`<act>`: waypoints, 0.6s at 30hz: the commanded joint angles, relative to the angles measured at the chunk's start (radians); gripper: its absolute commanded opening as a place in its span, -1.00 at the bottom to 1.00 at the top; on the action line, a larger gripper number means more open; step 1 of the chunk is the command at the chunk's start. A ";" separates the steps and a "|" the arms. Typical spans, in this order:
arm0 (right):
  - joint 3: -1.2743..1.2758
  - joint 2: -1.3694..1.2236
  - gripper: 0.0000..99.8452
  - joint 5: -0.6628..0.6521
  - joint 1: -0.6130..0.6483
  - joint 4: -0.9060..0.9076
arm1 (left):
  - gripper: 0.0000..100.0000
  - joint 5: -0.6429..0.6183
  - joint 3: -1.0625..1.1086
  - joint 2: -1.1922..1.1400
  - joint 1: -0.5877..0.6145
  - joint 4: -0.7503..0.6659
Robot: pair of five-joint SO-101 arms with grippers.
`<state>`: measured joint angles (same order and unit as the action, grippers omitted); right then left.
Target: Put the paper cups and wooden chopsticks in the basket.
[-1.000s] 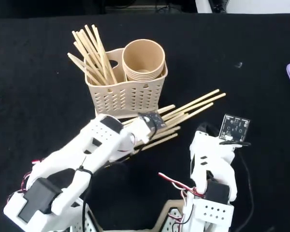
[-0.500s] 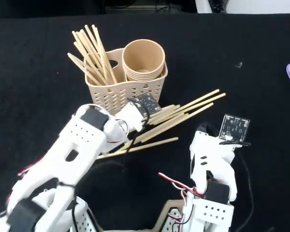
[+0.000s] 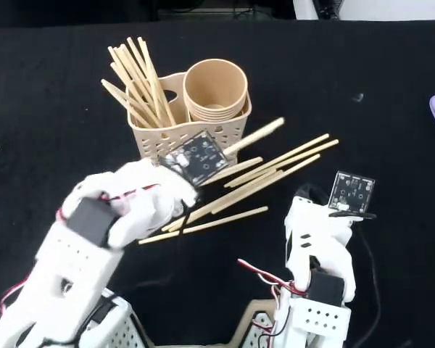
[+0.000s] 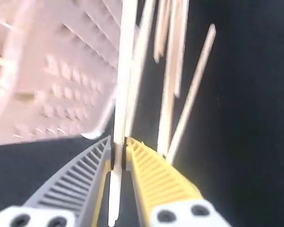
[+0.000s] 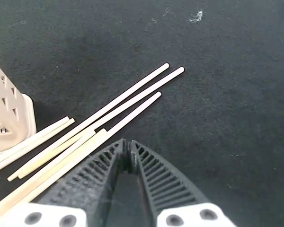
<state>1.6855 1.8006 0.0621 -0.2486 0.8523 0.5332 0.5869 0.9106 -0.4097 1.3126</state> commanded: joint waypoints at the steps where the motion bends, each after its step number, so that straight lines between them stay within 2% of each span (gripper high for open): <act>1: -0.002 0.090 -0.98 0.002 0.014 -0.023 | -0.94 0.002 -0.143 0.086 0.002 -0.035; 4: -0.002 0.090 -0.98 0.002 0.014 -0.023 | -0.94 -0.041 -0.199 0.107 0.058 -0.157; 9: -0.002 0.090 -0.98 0.002 0.014 -0.023 | -0.94 -0.293 -0.199 0.109 0.197 -0.457; 12: -0.002 0.090 -0.98 0.002 0.014 -0.023 | -0.94 -0.459 -0.177 0.106 0.240 -0.638; 15: -0.002 0.090 -0.98 0.002 0.014 -0.023 | -0.94 -0.589 -0.067 0.106 0.243 -0.848; 18: -0.002 0.090 -0.98 0.002 0.014 -0.023 | -0.94 -0.649 0.099 0.106 0.243 -1.076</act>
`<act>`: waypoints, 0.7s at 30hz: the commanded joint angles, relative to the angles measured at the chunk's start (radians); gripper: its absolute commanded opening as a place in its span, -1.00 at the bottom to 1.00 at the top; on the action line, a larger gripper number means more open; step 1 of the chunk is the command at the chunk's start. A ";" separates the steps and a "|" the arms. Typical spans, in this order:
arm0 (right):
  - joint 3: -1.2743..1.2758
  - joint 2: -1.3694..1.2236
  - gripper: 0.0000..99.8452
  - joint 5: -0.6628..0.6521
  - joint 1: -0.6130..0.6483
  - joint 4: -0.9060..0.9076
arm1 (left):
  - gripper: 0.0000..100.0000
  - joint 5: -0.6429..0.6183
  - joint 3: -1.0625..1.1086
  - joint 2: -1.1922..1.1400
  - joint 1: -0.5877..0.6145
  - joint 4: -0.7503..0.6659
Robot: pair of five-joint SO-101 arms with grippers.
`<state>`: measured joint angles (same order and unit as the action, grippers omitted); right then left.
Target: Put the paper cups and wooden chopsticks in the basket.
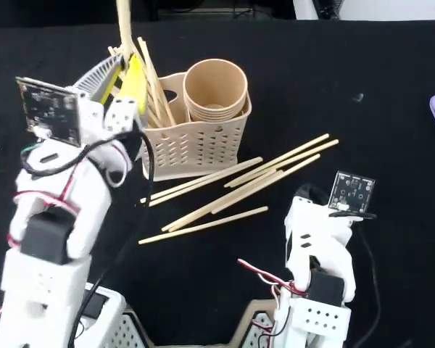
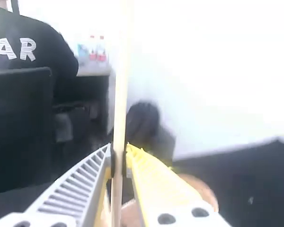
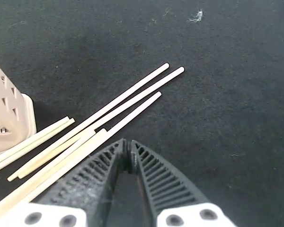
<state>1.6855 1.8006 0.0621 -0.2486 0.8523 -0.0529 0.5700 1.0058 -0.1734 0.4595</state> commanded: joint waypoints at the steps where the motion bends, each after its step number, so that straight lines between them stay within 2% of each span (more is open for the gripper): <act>1: -0.002 0.088 -0.98 0.002 0.014 -0.023 | -0.94 -0.071 0.173 0.011 0.007 -0.296; 3: -0.002 0.088 -0.98 0.002 0.014 -0.023 | -0.94 -0.072 0.268 0.011 0.007 -0.419; 5: -0.002 0.088 -0.98 0.002 0.014 -0.023 | -0.94 -0.072 0.334 0.011 0.005 -0.483; 17: -0.002 0.087 -0.98 0.002 0.029 -0.023 | -0.94 -0.072 0.503 0.011 0.008 -0.489; 21: -0.002 0.084 -0.98 -0.078 0.078 -0.014 | -0.92 -0.072 0.503 0.011 0.007 -0.488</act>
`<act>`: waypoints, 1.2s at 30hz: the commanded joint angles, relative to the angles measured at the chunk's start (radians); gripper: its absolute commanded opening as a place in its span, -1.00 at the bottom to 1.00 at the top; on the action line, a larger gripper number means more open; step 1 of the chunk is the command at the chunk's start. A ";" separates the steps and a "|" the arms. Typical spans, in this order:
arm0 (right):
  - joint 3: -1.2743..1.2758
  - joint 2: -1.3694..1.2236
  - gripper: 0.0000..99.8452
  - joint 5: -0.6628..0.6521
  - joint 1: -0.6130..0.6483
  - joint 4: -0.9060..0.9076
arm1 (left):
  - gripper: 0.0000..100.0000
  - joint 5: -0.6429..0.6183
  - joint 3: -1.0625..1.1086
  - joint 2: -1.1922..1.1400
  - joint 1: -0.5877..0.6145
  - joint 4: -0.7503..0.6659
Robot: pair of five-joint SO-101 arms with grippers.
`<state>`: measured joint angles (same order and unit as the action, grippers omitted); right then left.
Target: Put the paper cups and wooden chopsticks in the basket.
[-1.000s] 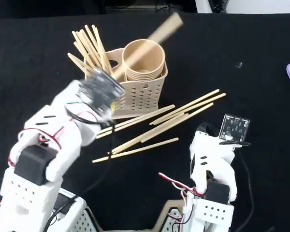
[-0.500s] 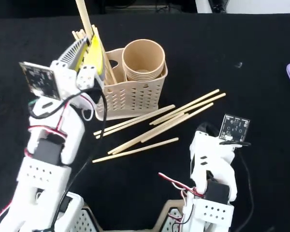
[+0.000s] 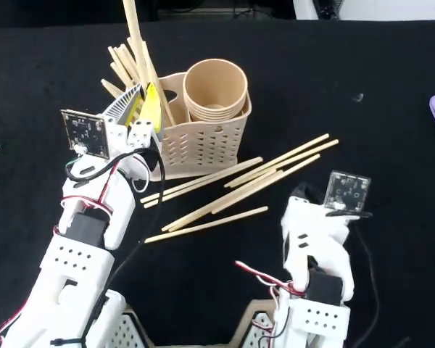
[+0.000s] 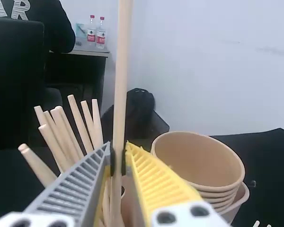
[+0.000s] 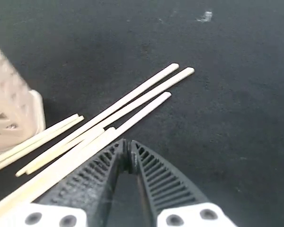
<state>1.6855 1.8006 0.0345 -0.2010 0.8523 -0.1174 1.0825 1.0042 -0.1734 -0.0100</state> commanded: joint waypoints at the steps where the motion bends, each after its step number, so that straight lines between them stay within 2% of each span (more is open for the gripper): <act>1: -0.002 0.084 -0.98 -0.064 0.035 -0.008 | -0.89 -0.009 -0.013 0.012 0.007 -0.018; 4: -0.002 0.084 -0.98 -0.074 0.035 -0.002 | -0.76 -0.009 -0.016 0.014 0.008 -0.018; 15: -0.002 0.084 -0.98 -0.078 0.035 0.000 | -0.75 -0.003 -0.076 0.026 0.030 0.000; 17: -0.002 0.084 -0.98 -0.080 0.035 0.000 | -0.75 -0.003 -0.150 0.034 0.058 0.114; 23: -0.002 0.084 -0.97 -0.081 0.035 0.005 | -0.75 0.000 -0.447 0.127 0.188 0.766; 27: -0.008 0.093 -0.79 -0.127 0.035 0.051 | -0.75 0.114 -0.561 0.157 0.338 1.163; 30: -0.039 0.093 -0.65 -0.140 0.035 0.072 | -0.75 0.222 -0.495 0.141 0.441 1.297; 32: -0.091 0.093 -0.64 -0.152 0.035 0.097 | -0.75 0.308 -0.400 0.126 0.510 1.336; 36: -0.260 0.084 -0.64 -0.321 0.055 0.221 | -0.75 0.473 -0.166 0.107 0.587 1.341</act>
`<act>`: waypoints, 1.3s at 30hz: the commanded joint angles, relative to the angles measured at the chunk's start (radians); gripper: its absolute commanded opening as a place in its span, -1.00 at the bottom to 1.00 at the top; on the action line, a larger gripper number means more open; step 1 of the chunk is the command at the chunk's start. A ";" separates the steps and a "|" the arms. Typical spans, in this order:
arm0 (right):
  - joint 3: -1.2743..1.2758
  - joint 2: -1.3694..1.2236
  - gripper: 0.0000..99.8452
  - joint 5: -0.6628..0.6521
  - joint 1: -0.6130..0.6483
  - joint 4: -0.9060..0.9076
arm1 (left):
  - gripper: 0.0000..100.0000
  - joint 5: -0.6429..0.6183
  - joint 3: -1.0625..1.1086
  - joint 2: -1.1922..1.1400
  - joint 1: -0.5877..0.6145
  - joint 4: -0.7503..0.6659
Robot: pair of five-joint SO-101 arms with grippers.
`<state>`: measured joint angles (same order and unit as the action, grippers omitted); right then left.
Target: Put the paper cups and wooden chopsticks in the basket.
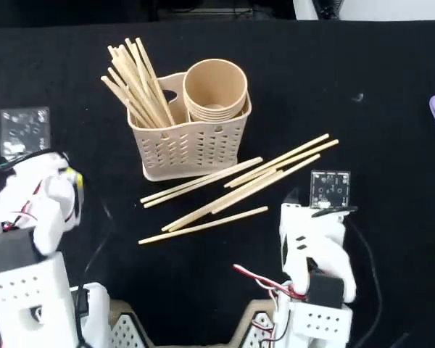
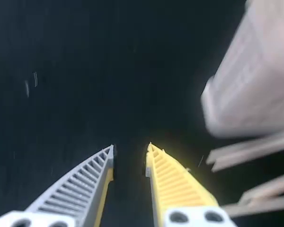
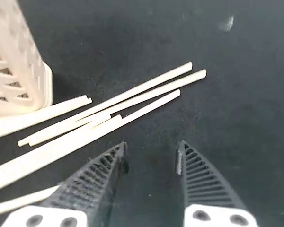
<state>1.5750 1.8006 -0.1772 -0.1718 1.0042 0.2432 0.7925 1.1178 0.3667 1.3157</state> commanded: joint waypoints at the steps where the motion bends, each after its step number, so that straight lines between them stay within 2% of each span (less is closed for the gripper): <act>1: -0.196 0.084 -0.64 -0.150 0.028 0.097 | -0.75 0.152 0.180 0.000 0.050 0.015; 5: -0.387 0.082 -0.64 -0.267 0.026 0.181 | -0.75 0.215 0.374 0.023 0.054 -0.071; 9: -0.593 0.076 -0.64 -0.281 0.026 0.250 | -0.75 0.207 0.535 0.072 0.048 -0.206; 11: -0.677 0.033 -0.64 -0.281 0.026 0.272 | -0.75 0.153 0.581 0.104 0.048 -0.242; 17: -0.822 -0.352 -0.64 -0.290 0.032 0.311 | -0.75 -0.031 0.615 0.196 0.048 -0.247; 20: -0.852 -0.590 -0.64 -0.404 0.066 0.356 | -0.75 -0.051 0.654 0.239 0.048 -0.258; 23: -0.846 -0.788 -0.64 -0.514 0.115 0.364 | -0.75 -0.052 0.691 0.272 0.048 -0.287; 27: -0.791 -0.949 -0.63 -0.589 0.143 0.264 | -0.75 -0.052 0.702 0.302 0.048 -0.298; 30: -0.694 -0.981 -0.63 -0.646 0.180 0.189 | -0.75 -0.052 0.714 0.304 0.048 -0.304; 34: -0.521 -0.981 -0.63 -0.875 0.288 0.117 | -0.75 -0.048 0.750 0.310 0.010 -0.304; 39: -0.357 -0.989 -0.62 -0.905 0.399 -0.098 | -0.75 -0.046 0.751 0.310 -0.018 -0.302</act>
<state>1.1623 0.8232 -1.0579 0.1672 1.0196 0.2002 1.5474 1.4185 0.3606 1.0273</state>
